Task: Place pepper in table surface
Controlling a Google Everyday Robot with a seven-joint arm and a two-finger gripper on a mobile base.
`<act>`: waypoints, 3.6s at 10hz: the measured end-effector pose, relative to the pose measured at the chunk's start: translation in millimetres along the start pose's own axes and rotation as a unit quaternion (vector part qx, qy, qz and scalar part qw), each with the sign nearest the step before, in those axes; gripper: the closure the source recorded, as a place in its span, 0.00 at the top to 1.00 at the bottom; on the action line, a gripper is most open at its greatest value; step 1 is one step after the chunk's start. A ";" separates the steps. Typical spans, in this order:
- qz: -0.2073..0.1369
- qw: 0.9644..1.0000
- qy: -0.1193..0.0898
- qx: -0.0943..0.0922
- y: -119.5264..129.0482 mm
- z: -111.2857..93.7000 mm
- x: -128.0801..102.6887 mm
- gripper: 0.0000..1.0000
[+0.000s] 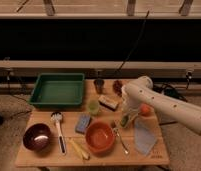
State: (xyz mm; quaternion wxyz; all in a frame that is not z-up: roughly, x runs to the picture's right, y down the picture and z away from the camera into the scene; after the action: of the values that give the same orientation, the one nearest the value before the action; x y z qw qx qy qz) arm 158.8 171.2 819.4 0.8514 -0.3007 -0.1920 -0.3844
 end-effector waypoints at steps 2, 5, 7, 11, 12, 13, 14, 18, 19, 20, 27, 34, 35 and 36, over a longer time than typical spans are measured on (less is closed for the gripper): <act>-0.014 1.000 0.004 0.015 -9.1 -17.3 -4.3 0.00; -0.035 0.999 0.014 0.035 -22.5 -49.1 -8.2 0.00; -0.039 0.998 0.021 0.042 -28.6 -58.3 -4.9 0.00; -0.025 0.999 0.031 0.037 -31.2 -58.6 6.8 0.16; -0.019 0.999 0.032 0.033 -30.5 -57.6 10.2 0.26; -0.019 0.999 0.031 0.031 -29.7 -57.4 9.8 0.29; -0.019 0.999 0.031 0.031 -29.7 -57.5 9.9 0.29; -0.018 0.999 0.031 0.031 -29.5 -57.0 10.1 0.29; -0.018 0.999 0.031 0.031 -29.8 -57.0 10.0 0.29; -0.018 0.999 0.031 0.032 -30.0 -57.0 9.9 0.29; -0.018 0.999 0.031 0.031 -29.7 -56.5 10.1 0.29; -0.019 0.999 0.038 0.026 -28.0 -50.2 15.0 0.14; -0.019 0.999 0.040 0.023 -28.5 -46.5 18.4 0.08; -0.020 0.999 0.040 0.019 -30.3 -42.2 21.0 0.06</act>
State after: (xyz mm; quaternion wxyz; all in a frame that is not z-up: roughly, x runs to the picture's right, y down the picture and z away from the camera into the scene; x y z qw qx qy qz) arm 152.8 116.2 810.7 0.8562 -0.2645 -0.1712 -0.4095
